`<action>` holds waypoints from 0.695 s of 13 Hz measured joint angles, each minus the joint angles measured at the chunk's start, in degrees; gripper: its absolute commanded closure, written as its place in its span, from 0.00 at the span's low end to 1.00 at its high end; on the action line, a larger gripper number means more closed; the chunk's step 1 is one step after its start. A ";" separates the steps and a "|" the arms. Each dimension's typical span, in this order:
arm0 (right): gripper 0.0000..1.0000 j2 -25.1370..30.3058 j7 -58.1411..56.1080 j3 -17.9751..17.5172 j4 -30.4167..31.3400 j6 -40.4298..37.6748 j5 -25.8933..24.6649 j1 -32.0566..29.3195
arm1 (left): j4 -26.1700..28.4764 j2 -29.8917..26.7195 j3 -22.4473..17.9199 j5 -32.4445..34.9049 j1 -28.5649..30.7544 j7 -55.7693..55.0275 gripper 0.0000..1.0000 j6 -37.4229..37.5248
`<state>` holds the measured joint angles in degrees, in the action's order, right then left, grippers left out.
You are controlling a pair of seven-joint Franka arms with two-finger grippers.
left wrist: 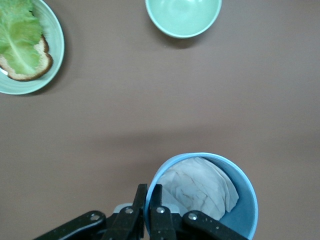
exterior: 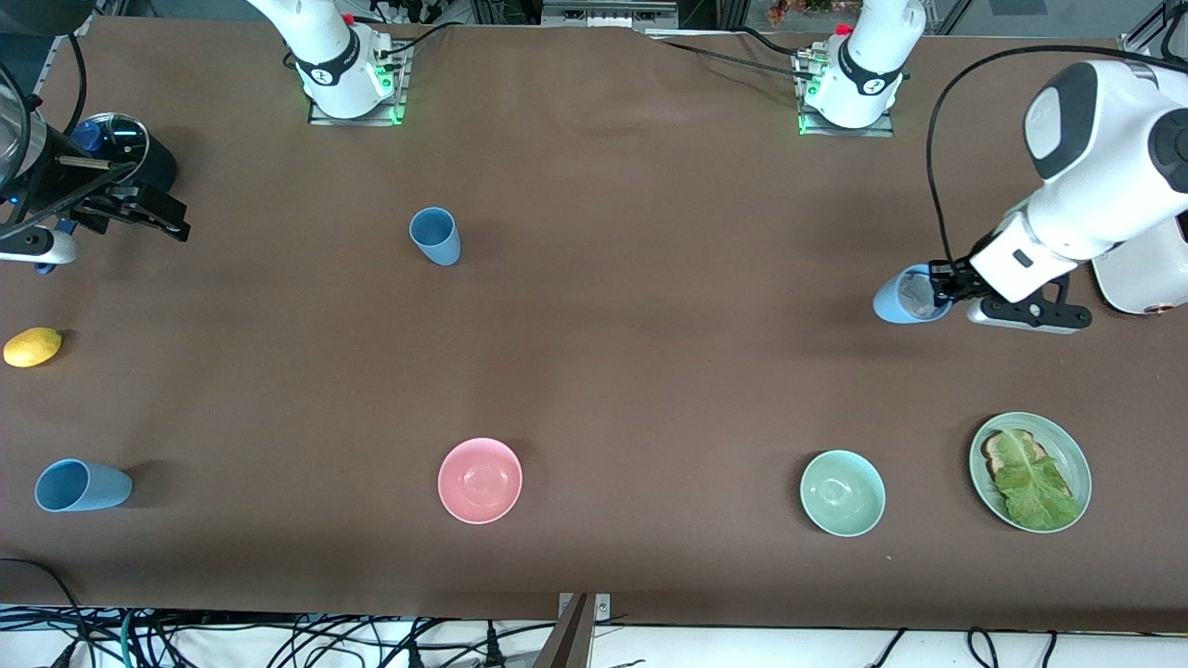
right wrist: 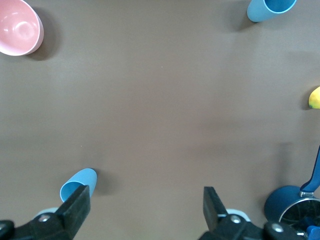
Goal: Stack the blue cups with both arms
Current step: 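Lift the tissue cup with the left gripper and carry it toward the table's middle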
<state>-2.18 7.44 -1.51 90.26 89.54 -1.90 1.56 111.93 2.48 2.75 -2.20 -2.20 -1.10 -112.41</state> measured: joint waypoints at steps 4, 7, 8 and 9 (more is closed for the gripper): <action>0.00 0.00 0.00 0.02 0.00 -0.01 0.00 -0.01 | -5.89 1.19 5.54 0.00 -5.43 -19.65 1.00 5.21; 0.00 0.00 0.00 0.02 0.00 -0.01 0.00 -0.01 | -10.58 4.11 9.25 0.00 -10.57 -35.64 1.00 6.20; 0.00 0.00 0.00 0.02 0.00 -0.01 0.00 -0.01 | -12.11 5.41 9.39 0.00 -12.88 -40.38 1.00 6.21; 0.00 0.00 0.00 0.02 0.00 -0.01 0.00 -0.01 | -13.79 6.91 9.40 0.00 -15.22 -45.06 1.00 6.21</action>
<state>-2.18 7.44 -1.49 90.26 89.53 -1.90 1.55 98.15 9.40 12.15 -2.20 -17.42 -46.16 -106.19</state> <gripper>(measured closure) 0.000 0.943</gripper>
